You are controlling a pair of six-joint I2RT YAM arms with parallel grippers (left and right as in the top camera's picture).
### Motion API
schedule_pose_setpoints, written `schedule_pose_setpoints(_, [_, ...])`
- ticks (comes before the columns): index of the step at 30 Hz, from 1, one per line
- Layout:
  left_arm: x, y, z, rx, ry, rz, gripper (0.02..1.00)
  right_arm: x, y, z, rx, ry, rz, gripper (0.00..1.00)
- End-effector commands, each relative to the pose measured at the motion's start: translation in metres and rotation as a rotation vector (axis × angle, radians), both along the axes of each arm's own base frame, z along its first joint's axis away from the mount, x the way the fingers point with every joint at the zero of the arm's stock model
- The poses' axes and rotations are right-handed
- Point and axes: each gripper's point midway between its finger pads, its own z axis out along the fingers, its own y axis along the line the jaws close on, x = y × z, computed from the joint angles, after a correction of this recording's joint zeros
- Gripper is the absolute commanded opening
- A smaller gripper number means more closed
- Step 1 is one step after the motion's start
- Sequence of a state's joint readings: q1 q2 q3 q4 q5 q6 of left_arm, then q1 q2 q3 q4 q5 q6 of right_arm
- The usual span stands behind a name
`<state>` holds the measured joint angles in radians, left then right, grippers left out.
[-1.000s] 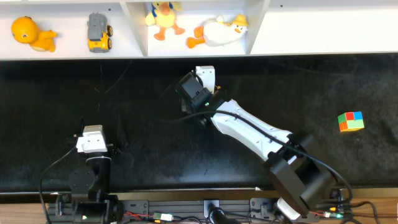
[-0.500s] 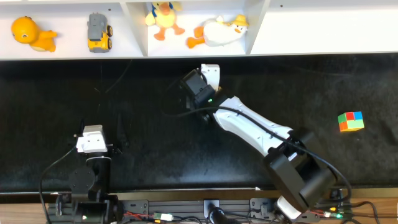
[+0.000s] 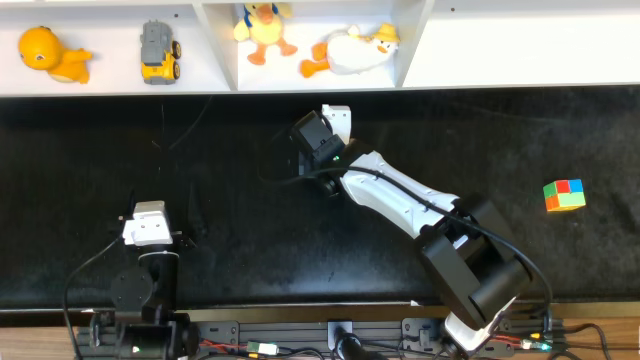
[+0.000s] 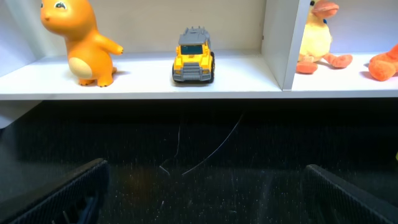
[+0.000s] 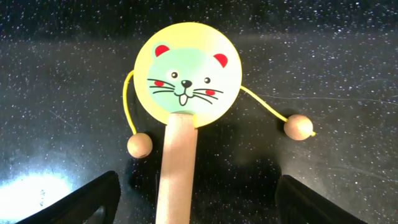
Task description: Store Toys
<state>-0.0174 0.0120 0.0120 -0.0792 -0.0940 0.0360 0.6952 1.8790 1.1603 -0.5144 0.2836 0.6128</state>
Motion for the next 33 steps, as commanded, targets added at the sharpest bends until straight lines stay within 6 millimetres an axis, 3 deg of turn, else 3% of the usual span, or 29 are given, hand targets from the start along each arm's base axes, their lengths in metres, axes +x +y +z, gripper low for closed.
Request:
schedule_pose_setpoints(1, [0.000, 0.001, 0.000, 0.015, -0.005, 0.003, 0.998, 0.003, 0.010, -0.001, 0.023, 0.009, 0.024, 0.748])
schedule_pose_setpoints(21, [0.000, 0.001, 0.000, 0.015, -0.005, 0.003, 0.998, 0.001, 0.011, -0.005, 0.022, 0.025, 0.028, 0.064])
schedule_pose_setpoints(26, [0.000, 0.001, 0.000, 0.016, -0.005, 0.003, 0.998, -0.003, 0.010, -0.001, 0.029, 0.038, 0.033, 0.064])
schedule_pose_setpoints(31, [0.000, 0.001, 0.000, 0.015, -0.005, 0.003, 0.998, -0.013, -0.012, 0.023, -0.051, 0.035, 0.050, 0.042])
schedule_pose_setpoints(33, [0.000, 0.001, 0.000, 0.015, -0.005, 0.003, 0.998, -0.018, -0.026, 0.041, -0.090, 0.018, 0.060, 0.042])
